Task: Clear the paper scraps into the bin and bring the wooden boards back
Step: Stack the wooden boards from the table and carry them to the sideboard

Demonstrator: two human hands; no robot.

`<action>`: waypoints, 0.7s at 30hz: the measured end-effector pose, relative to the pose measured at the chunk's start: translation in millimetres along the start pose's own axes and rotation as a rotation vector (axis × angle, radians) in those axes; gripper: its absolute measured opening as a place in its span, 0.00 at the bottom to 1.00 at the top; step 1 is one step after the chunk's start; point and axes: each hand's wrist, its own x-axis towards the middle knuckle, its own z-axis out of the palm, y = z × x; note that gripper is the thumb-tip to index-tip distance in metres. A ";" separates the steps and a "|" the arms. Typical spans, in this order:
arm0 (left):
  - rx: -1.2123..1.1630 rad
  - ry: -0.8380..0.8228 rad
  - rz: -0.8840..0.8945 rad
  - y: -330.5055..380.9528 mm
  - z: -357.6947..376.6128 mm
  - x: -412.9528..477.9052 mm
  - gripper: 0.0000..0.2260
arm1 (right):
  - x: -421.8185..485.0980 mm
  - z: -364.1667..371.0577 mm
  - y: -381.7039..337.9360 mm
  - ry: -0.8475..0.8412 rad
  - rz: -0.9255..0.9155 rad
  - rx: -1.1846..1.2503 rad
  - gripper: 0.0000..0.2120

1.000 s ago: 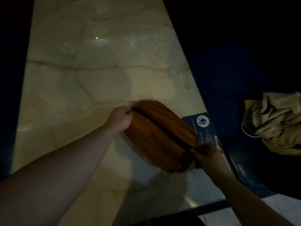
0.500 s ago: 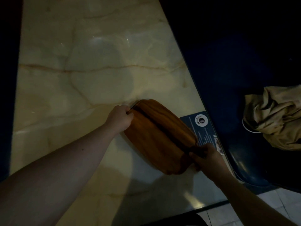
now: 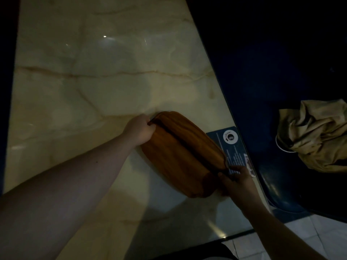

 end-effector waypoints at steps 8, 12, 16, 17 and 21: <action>0.224 -0.126 0.041 16.0 4.4 25.2 0.19 | -4.7 -7.1 -5.2 -0.212 0.150 0.080 0.17; 0.171 -0.106 -0.013 22.3 8.2 32.1 0.19 | 1.5 -9.9 -13.3 -0.334 0.223 0.214 0.22; -0.067 -0.034 -0.134 11.2 4.8 29.0 0.17 | 1.5 0.2 -7.9 -0.265 0.213 0.319 0.24; -0.118 -0.022 -0.162 8.6 3.4 26.3 0.18 | 1.2 2.6 -5.4 -0.243 0.197 0.331 0.24; -0.279 -0.030 -0.177 2.4 1.2 8.5 0.19 | -2.2 9.2 3.3 -0.143 0.147 0.437 0.24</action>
